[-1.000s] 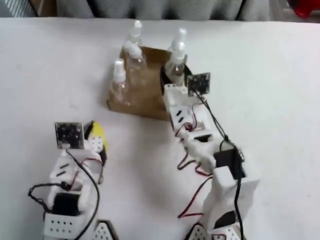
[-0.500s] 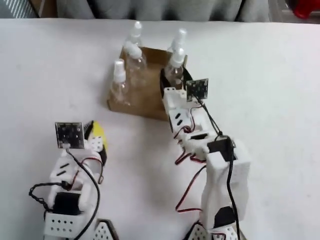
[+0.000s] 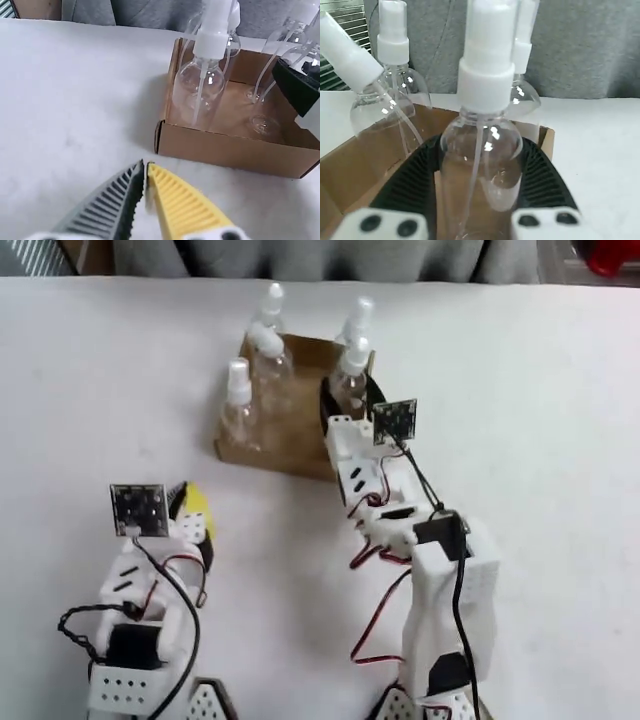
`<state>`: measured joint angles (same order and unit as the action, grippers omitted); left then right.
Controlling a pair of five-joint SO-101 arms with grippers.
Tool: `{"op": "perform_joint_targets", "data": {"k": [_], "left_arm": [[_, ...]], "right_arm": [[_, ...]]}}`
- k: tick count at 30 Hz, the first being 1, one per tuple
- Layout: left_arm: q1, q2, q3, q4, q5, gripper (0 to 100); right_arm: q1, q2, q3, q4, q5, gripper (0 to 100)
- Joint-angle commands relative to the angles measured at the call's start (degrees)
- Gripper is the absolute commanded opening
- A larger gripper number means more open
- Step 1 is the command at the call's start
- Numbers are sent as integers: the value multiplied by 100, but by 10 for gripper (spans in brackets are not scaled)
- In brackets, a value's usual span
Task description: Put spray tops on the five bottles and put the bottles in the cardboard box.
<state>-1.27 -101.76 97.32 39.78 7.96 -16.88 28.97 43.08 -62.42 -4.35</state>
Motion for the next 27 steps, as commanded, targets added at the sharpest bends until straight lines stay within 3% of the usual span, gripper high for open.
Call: {"op": "perform_joint_targets", "data": {"k": [1,4,10,27], "left_arm": [[-40,48,-18,-35,-79,20],[-40,48,-18,-35,-79,20],[-48,48,-18,-35,-79,20],[-48,48,-18,-26,-79,20]], "right_arm": [[40,-13,-176,-22,26,22],[40,-13,-185,-22,26,36],[40,-13,-185,-4,26,189],[40,-66,-211,-4,26,191]]}}
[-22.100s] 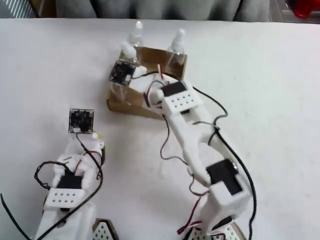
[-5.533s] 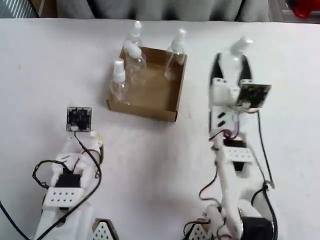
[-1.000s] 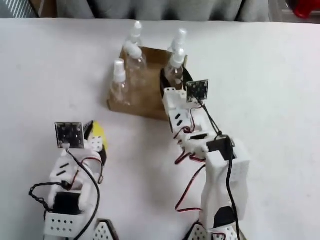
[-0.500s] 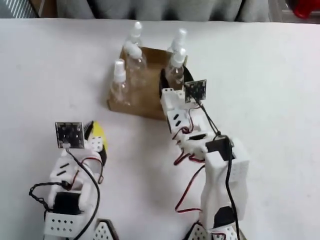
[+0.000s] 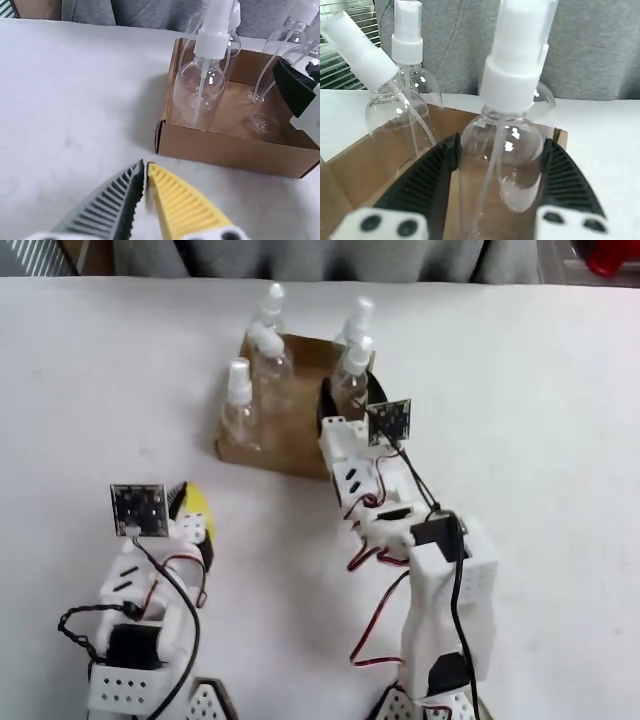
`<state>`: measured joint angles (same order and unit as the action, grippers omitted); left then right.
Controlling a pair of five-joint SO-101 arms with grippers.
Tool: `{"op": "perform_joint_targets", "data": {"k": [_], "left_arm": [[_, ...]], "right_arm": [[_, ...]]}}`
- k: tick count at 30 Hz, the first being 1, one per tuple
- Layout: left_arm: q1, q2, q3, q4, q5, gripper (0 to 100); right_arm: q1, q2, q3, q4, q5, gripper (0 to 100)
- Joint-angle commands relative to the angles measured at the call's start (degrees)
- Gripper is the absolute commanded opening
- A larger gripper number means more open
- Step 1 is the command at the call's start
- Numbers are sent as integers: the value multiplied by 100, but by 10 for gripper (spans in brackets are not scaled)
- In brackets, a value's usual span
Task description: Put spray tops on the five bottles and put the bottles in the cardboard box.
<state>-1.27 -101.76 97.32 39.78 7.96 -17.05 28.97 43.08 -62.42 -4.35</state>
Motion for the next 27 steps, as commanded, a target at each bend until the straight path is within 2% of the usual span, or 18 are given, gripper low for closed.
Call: {"op": "perform_joint_targets", "data": {"k": [1,12,15,21,27], "left_arm": [[-48,48,-18,-18,-79,20],[-48,48,-18,44,-79,20],[-48,48,-18,44,-79,20],[-57,48,-18,44,-79,20],[-57,48,-18,44,-79,20]], "right_arm": [[57,-66,-211,-4,26,191],[57,-75,-220,-4,53,191],[13,-75,-220,-13,369,196],[-22,-75,-220,-13,484,290],[-22,-75,-220,-13,501,293]]}}
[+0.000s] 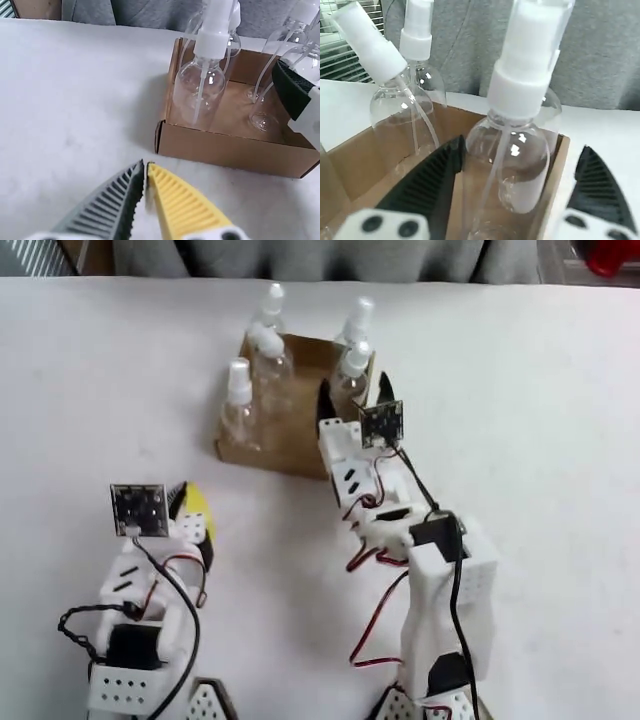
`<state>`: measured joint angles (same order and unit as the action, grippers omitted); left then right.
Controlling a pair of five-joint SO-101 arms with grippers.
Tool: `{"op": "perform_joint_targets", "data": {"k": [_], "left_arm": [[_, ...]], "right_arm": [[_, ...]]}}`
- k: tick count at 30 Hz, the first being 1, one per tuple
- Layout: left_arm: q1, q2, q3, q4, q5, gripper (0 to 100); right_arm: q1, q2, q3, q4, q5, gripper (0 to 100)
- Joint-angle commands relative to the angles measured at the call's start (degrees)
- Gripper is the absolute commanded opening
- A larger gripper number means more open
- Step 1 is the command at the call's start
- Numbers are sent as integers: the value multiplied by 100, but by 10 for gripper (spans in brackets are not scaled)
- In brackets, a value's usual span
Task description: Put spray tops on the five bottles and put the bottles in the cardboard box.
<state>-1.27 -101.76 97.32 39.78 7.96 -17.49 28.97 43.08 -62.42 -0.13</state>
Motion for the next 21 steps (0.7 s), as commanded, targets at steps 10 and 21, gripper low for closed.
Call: {"op": "perform_joint_targets", "data": {"k": [10,21], "left_arm": [[-57,48,-18,44,-88,20],[-119,48,-18,44,-88,20]], "right_arm": [[22,-365,-185,-13,44,293],[22,-453,-185,-13,62,293]]}}
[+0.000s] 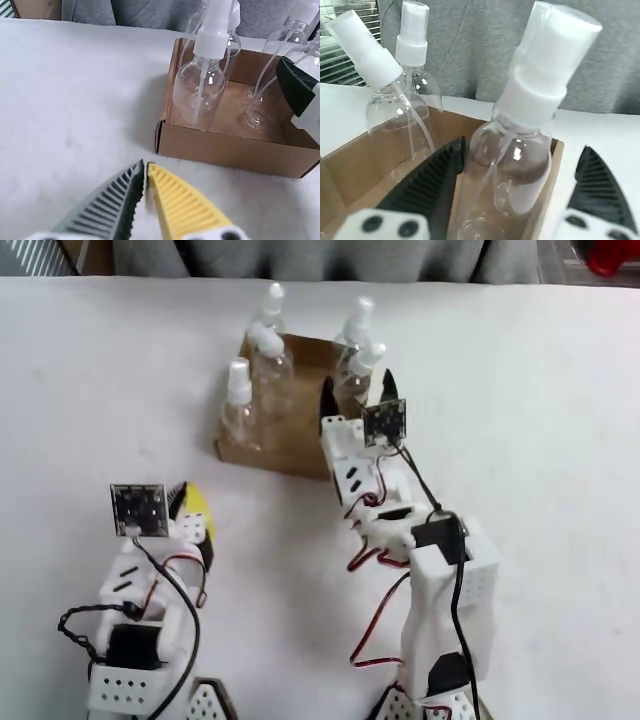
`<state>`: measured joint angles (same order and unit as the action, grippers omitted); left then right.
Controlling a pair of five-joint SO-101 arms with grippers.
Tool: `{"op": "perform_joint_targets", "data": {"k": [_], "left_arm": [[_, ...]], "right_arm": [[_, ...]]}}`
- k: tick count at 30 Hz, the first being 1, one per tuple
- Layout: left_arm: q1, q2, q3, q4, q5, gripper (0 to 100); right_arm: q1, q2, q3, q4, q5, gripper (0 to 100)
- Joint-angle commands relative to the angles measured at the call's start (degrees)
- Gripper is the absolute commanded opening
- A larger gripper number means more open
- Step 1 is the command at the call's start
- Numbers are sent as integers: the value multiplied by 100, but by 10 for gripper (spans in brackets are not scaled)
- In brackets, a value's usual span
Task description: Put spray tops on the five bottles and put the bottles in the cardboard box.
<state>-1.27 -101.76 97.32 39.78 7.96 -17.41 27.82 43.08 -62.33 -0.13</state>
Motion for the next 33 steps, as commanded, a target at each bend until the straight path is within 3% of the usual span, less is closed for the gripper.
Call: {"op": "perform_joint_targets", "data": {"k": [1,7,11,33], "left_arm": [[-136,48,-18,44,-88,20],[-136,48,-18,44,-88,20],[-136,48,-18,44,-88,20],[-136,48,-18,44,-369,20]], "right_arm": [[13,-338,-193,-22,79,292],[13,-338,-211,-13,105,291],[-31,-338,-202,-13,607,291],[-57,-1051,132,444,607,291]]}}
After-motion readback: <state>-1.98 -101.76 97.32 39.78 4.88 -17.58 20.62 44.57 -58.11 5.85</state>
